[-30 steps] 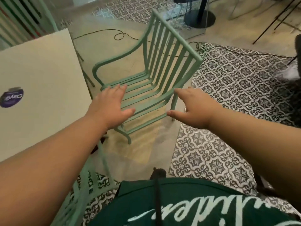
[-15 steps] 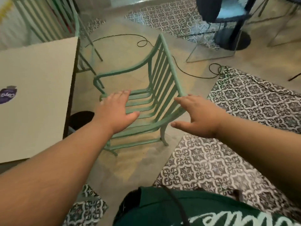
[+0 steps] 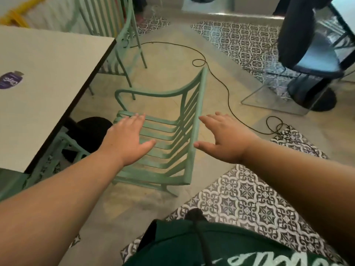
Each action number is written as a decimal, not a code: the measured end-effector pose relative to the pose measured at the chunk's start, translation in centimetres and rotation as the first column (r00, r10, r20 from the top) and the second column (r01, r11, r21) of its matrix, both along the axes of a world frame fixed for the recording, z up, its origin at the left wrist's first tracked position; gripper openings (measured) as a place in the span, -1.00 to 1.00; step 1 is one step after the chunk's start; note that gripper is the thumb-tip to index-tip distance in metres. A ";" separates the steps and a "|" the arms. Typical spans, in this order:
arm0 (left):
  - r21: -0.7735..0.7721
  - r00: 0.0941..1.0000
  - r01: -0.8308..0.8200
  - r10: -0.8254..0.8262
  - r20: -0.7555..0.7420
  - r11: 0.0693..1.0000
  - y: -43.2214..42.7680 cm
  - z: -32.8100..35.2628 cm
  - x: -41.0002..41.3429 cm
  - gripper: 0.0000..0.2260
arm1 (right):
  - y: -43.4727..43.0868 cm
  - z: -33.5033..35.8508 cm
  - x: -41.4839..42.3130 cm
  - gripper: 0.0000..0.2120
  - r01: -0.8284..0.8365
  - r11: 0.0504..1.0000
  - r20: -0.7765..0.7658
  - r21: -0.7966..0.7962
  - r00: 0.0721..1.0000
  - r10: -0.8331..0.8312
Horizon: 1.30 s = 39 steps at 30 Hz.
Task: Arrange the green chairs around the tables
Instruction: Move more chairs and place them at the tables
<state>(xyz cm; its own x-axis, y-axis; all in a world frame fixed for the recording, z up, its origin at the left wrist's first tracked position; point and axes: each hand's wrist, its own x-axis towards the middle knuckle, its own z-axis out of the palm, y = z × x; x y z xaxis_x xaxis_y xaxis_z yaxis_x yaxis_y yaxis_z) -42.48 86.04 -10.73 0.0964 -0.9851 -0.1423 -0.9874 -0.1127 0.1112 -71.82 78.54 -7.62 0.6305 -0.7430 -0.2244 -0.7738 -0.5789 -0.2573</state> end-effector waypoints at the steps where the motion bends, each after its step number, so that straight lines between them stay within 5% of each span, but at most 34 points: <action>1: 0.011 1.000 -0.018 0.018 0.006 1.000 -0.9 0.0 -0.8 -0.17 | -1.5 0.0 -0.6 -0.12 -0.003 1.000 -0.003 -0.001 1.000 0.003; 13: -0.043 0.943 -0.329 0.330 0.026 0.943 -9.6 3.8 -6.8 -0.19 | -19.6 1.4 -2.8 -0.07 -0.318 0.946 -0.007 -0.057 0.948 0.318; 24: -0.034 0.621 -0.784 0.783 -0.044 0.620 -8.5 2.0 -15.8 -0.19 | -31.6 1.0 2.4 -0.01 -0.728 0.681 -0.123 -0.078 0.685 0.718; 34: 0.173 0.424 -0.894 0.905 0.032 0.413 -7.2 -2.8 -16.9 -0.09 | -34.7 -5.6 8.8 0.04 -0.856 0.517 -0.189 0.015 0.505 0.842; 39: 0.287 0.358 -0.912 0.912 0.201 0.294 -8.4 -5.9 -19.9 0.10 | -36.5 -9.6 10.1 0.03 -0.911 0.406 -0.244 0.071 0.379 0.893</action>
